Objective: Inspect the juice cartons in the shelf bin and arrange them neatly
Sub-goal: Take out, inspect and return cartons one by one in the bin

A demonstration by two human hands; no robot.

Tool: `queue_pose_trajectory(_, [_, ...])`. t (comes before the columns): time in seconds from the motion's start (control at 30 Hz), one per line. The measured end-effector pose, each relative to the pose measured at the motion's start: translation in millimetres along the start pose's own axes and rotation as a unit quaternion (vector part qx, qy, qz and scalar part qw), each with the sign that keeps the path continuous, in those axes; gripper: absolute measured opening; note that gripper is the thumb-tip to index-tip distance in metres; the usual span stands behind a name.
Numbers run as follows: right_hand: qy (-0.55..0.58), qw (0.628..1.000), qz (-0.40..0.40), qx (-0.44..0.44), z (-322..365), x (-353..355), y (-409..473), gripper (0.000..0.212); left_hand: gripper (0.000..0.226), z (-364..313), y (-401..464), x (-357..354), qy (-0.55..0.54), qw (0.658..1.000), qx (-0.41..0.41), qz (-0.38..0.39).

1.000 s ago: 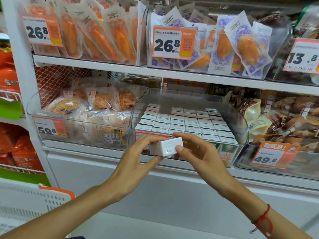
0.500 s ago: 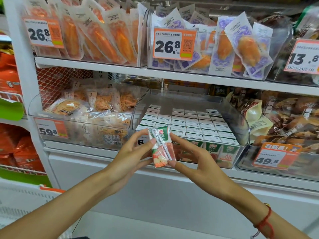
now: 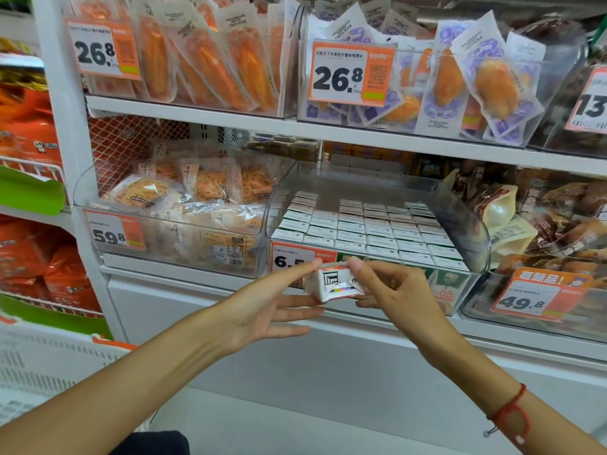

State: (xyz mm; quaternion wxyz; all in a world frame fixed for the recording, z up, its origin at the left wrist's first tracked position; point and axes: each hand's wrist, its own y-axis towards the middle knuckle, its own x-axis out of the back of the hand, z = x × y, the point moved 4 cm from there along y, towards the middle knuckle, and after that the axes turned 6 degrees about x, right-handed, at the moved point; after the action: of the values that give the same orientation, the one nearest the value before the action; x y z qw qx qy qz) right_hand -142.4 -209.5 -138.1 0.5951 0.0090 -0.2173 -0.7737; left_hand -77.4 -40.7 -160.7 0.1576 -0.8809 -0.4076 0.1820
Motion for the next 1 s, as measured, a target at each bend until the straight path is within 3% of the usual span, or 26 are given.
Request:
queue_pose_trajectory(0.17, [0.008, 0.996, 0.023, -0.091, -8, -6, -2, 0.042, 0.069, 4, 3, 3, -0.004, 0.999, 0.052, -0.001])
queue_pose_trajectory(0.37, [0.015, 0.993, 0.024, -0.117, -7, -6, -3, 0.042, 0.07, 4, 6, 3, -0.014, 0.999, 0.043, -0.007])
queue_pose_trajectory(0.5, [0.059, 0.989, 0.042, -0.129, -10, -6, -4, 0.038, 0.06, 1, 7, -3, -0.033, 0.999, -0.013, 0.028])
queue_pose_trajectory(0.63, [0.123, 0.975, 0.059, -0.173, -8, -8, -3, 0.034, 0.06, -8, 5, -4, -0.023, 0.99, -0.137, -0.011])
queue_pose_trajectory(0.83, [0.105, 0.988, 0.032, -0.108, -1, -9, -2, 0.033, 0.057, -16, -1, -8, 0.038, 0.969, -0.236, -0.059])
queue_pose_trajectory(0.93, [0.044, 0.998, -0.011, -0.046, 3, -6, -1, 0.031, 0.053, -17, 0, -4, 0.044, 0.976, -0.203, -0.068])
queue_pose_trajectory(1.0, [-0.066, 0.996, -0.04, 0.038, 10, -1, -1, 0.023, 0.055, -17, -2, 0, 0.027, 0.985, -0.159, -0.057])
